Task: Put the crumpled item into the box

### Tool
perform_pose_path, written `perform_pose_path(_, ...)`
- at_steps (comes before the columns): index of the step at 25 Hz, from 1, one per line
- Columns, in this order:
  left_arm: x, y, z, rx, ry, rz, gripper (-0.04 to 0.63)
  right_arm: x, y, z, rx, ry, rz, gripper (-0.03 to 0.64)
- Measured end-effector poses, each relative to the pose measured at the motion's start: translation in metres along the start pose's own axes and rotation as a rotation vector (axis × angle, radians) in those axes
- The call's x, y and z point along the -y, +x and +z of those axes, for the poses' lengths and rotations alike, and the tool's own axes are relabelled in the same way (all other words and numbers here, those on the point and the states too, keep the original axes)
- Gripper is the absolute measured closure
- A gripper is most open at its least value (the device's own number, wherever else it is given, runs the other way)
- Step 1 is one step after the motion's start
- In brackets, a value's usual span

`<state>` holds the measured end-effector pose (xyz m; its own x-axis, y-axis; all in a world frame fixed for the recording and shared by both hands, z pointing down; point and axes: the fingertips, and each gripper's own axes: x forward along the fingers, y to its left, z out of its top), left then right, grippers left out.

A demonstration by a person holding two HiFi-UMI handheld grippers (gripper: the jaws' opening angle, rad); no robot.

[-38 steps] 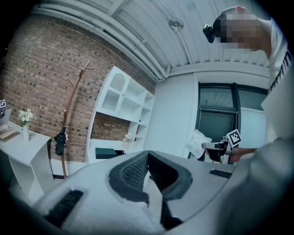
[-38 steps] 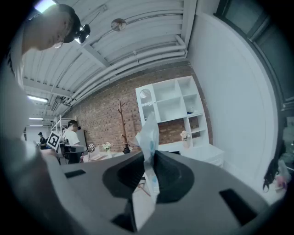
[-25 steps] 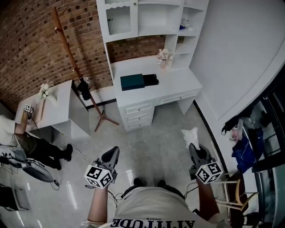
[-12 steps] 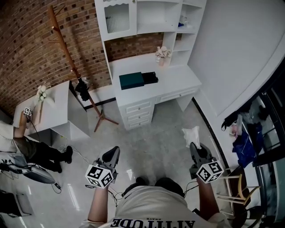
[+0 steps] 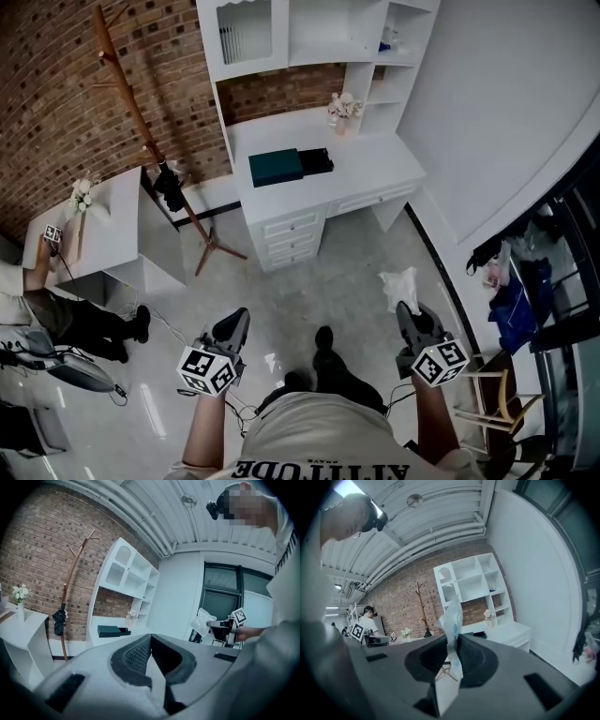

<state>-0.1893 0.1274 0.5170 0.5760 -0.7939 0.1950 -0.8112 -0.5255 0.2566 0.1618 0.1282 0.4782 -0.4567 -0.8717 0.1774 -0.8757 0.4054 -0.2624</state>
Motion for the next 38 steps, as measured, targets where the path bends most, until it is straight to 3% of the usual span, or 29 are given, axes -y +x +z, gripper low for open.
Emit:
perform_pose_path(13, -0.024, 0.099, 0.027, 0.003, 0.009, 0.03, 0.569, 0.068, 0.107, 0.029, -0.018, -0.007, 0.081, 0.549)
perform_pose_path(23, -0.044, 0.179, 0.038, -0.05, 0.039, 0.133, 0.569, 0.136, 0.185, 0.052, -0.057, -0.004, 0.142, 0.549)
perform_pose_path(28, -0.04, 0.215, 0.042, -0.052, 0.043, 0.157, 0.569, 0.172, 0.209, 0.054, -0.071, 0.004, 0.164, 0.549)
perform_pose_path(38, -0.049, 0.259, 0.06, -0.044, 0.054, 0.154, 0.569, 0.197, 0.24, 0.057, -0.084, 0.019, 0.174, 0.549)
